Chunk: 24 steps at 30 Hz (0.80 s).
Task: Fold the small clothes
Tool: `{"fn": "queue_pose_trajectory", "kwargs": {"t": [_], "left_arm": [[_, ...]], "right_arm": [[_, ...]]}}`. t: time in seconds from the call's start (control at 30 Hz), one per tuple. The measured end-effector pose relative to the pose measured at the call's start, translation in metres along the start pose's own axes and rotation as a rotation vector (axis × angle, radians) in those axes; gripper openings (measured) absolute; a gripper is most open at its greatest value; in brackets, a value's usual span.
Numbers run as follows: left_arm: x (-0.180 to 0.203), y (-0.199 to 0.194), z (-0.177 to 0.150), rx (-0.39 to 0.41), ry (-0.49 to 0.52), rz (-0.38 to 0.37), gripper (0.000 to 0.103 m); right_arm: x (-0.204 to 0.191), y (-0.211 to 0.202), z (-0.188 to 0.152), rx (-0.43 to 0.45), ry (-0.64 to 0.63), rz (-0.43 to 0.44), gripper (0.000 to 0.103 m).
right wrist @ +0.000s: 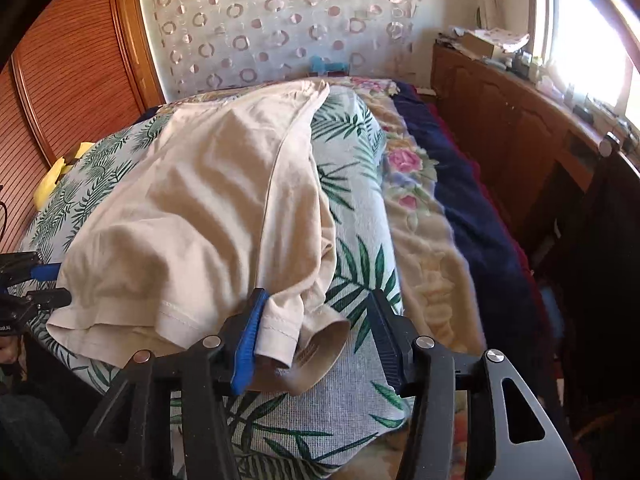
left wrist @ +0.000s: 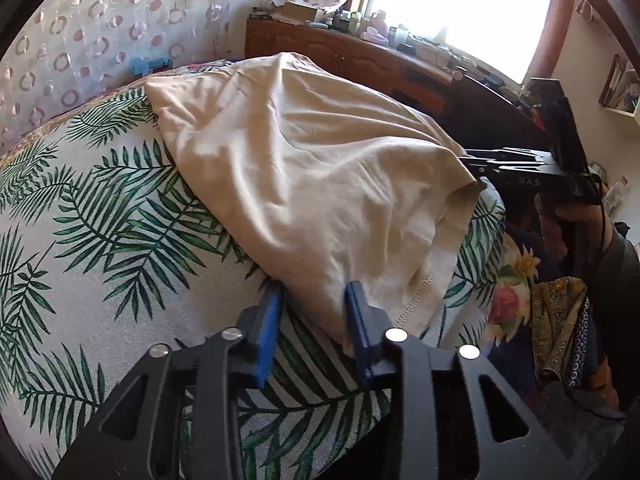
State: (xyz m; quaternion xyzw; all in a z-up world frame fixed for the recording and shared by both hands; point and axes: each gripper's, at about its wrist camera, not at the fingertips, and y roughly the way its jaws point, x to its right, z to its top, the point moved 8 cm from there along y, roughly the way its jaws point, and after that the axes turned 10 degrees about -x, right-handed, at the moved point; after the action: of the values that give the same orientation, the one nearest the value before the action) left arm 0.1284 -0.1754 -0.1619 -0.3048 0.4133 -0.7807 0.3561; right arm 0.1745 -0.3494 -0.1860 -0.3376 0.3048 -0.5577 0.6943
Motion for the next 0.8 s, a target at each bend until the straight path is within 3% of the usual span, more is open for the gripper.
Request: {"fn": "queue_pose_trajectory", "kwargs": {"t": [0.07,0.13,0.17,0.2,0.23,0.33,0.43,0.53,0.67,0.8], "left_arm": [[0.005,0.002,-0.001,-0.014,0.025,-0.011,0.008],[0.007,0.001,0.002,-0.014,0.040,-0.012,0.004],[0.007,-0.002,0.004,-0.002,0.044,-0.013,0.004],[0.008,-0.008,0.009,0.018,0.044,-0.016,0.004],[0.007,-0.013,0.013,0.034,0.043,-0.020,0.004],[0.001,-0.039,0.035,0.117,0.017,-0.041,0.004],[-0.012,-0.063,0.067,0.189,0.003,-0.042,0.004],[-0.040,-0.076,0.105,0.243,-0.032,-0.009,0.004],[-0.081,-0.078,0.146,0.285,-0.098,0.015,0.004],[-0.123,-0.060,0.182,0.273,-0.149,0.060,0.004]], "right_arm": [[-0.002,0.002,-0.002,-0.006,-0.004,0.018,0.052],[-0.005,0.001,-0.002,-0.006,-0.021,0.022,0.052],[-0.006,0.000,-0.001,-0.012,-0.034,0.022,0.043],[-0.009,0.000,-0.001,-0.017,-0.047,0.034,0.021],[-0.010,0.001,0.000,-0.027,-0.061,0.058,0.009],[-0.021,-0.007,0.004,-0.017,-0.097,0.128,0.006],[-0.017,-0.037,0.031,0.100,-0.063,0.198,0.005],[-0.008,-0.065,0.070,0.216,-0.037,0.213,0.005],[0.000,-0.075,0.130,0.294,-0.037,0.204,0.005],[0.006,-0.053,0.184,0.286,-0.025,0.200,0.005]]}}
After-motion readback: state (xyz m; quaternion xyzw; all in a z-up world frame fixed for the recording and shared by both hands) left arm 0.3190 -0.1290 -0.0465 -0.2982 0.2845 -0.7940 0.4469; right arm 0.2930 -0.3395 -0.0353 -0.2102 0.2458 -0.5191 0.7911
